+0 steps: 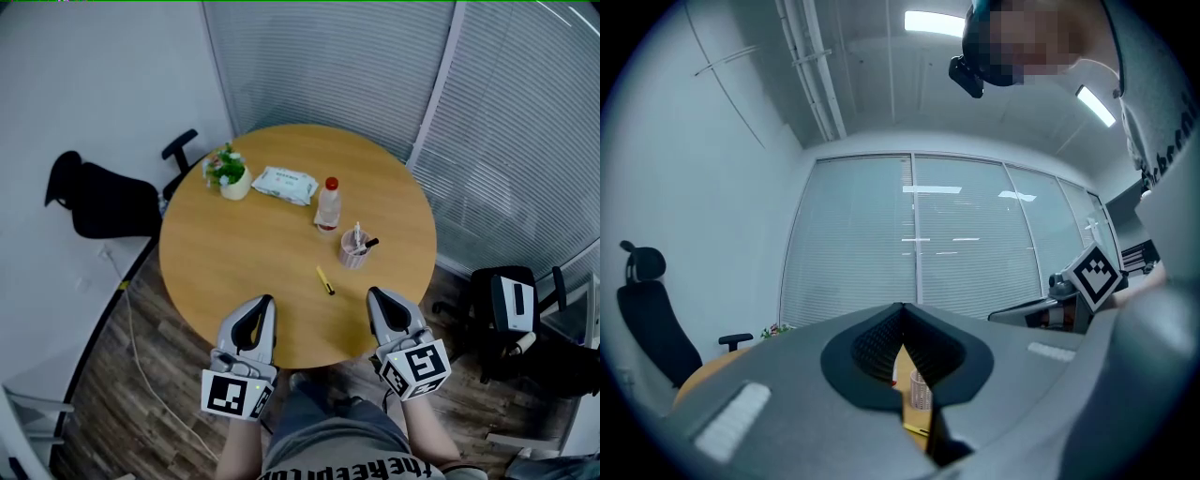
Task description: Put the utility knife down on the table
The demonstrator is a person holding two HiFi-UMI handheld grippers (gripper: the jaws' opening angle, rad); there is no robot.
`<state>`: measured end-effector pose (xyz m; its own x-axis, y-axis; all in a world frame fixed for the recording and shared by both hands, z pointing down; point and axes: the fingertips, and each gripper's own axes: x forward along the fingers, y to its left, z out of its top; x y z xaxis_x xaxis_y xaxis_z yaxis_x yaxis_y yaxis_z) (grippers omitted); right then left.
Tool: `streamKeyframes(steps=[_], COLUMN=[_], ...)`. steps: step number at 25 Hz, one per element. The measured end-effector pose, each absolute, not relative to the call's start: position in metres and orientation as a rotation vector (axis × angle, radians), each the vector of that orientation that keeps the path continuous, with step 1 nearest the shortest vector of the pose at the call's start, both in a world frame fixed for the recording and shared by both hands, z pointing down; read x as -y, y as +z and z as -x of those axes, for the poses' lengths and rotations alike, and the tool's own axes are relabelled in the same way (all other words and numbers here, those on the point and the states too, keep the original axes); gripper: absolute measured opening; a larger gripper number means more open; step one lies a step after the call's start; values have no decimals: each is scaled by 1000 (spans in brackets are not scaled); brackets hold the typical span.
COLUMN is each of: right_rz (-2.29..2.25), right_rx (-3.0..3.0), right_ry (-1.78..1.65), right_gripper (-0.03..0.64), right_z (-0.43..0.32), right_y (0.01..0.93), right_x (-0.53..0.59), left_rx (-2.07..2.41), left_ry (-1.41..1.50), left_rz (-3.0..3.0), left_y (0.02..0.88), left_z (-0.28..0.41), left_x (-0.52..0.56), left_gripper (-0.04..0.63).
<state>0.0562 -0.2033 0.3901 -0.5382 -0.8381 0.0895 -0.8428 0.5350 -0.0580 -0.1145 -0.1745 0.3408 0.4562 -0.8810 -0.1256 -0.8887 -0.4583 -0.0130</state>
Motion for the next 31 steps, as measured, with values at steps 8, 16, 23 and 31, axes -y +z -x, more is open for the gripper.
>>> streamKeyframes(steps=[8, 16, 23, 31], right_rz=[-1489, -1488, -1481, -1476], right_rx=[2772, 2812, 2834, 2840], right_ry=[38, -14, -28, -44], right_gripper=[0, 0, 0, 0], right_z=[-60, -66, -67, -70], right_y=[362, 346, 340, 338], right_x=[186, 173, 171, 171], left_rx=[-1602, -1606, -1620, -1619], left_ry=[167, 177, 181, 182], left_rz=[2588, 2568, 2551, 2550], left_y=[334, 330, 327, 328], left_z=[109, 103, 103, 98], left_x=[161, 149, 145, 147], left_gripper=[9, 9, 9, 9])
